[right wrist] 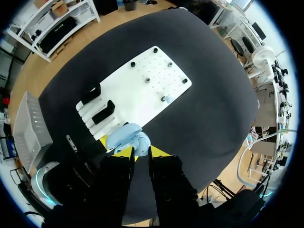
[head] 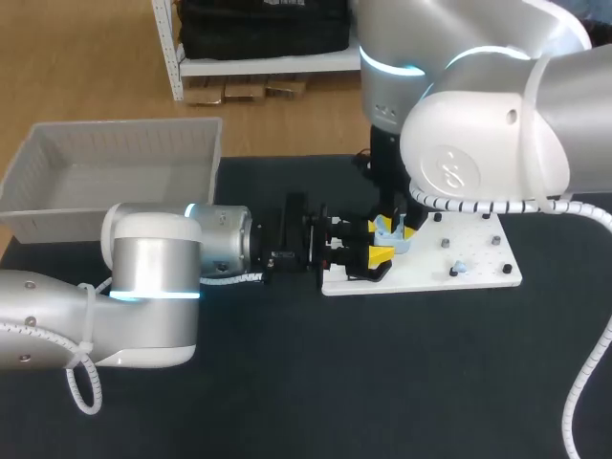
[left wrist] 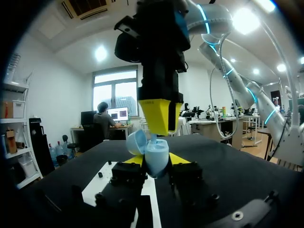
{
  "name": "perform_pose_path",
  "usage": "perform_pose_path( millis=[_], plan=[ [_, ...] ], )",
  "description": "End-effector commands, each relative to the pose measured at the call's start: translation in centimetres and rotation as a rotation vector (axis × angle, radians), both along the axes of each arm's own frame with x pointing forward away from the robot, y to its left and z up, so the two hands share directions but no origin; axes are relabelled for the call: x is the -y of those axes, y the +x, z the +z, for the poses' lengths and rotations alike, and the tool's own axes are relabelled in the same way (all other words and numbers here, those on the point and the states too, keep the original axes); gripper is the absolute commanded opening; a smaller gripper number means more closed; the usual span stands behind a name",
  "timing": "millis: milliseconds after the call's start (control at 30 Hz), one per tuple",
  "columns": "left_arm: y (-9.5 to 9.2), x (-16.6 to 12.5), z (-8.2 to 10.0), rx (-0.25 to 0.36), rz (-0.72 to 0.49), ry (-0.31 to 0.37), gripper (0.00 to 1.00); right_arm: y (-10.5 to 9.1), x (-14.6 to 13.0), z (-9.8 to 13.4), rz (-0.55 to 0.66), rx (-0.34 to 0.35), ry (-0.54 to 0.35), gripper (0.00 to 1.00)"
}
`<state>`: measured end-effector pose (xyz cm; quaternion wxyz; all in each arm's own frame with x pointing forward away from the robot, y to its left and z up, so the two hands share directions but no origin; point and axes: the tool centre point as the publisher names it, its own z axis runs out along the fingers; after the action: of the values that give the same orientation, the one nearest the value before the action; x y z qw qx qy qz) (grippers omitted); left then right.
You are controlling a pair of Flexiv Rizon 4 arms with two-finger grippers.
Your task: Pick up each earbud case from the left stands, insert the matching earbuds, close the lid, and place the case in the box.
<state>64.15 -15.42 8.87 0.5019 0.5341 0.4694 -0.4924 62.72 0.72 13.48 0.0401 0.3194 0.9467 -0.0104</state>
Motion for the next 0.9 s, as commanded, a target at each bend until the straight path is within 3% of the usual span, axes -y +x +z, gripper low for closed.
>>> perform_pose_path(
  millis=[33, 67, 100, 200, 333, 400, 533, 800, 900],
  plan=[
    [-0.1, 0.1, 0.0, 0.002, 0.004, 0.0, 0.0, 0.2, -0.1, -0.2, 0.0, -0.001, 0.0, 0.02],
    [-0.1, 0.1, 0.0, 0.002, 0.004, 0.0, 0.0, 0.2, -0.1, -0.2, 0.0, 0.0, 0.0, 0.23],
    [-0.1, 0.1, 0.0, 0.002, 0.004, 0.0, 0.0, 0.2, -0.1, -0.2, 0.0, 0.001, 0.002, 0.36],
    [-0.1, 0.1, 0.0, 0.002, 0.004, 0.0, 0.0, 0.1, 0.1, 0.2, 0.0, 0.012, 0.015, 0.47],
    [-0.1, 0.1, 0.0, 0.002, 0.004, 0.0, 0.0, -0.6, 0.8, 1.6, 0.008, 0.046, 0.072, 0.45],
    [-0.1, 0.1, 0.0, 0.002, 0.004, 0.0, 0.0, -1.0, 1.5, 2.4, 0.023, 0.069, 0.112, 0.38],
    [-0.1, 0.1, 0.0, 0.002, 0.004, 0.0, 0.0, -2.2, 3.3, 3.2, 0.175, 0.114, 0.238, 0.29],
    [-0.1, 0.1, 0.0, 0.002, 0.004, 0.0, 0.0, -3.5, 7.6, 2.6, 0.323, 0.154, 0.282, 0.24],
    [-0.1, 0.1, 0.0, 0.002, 0.004, 0.0, 0.0, -3.7, 8.3, 2.3, 0.378, 0.216, 0.291, 0.23]
  ],
)
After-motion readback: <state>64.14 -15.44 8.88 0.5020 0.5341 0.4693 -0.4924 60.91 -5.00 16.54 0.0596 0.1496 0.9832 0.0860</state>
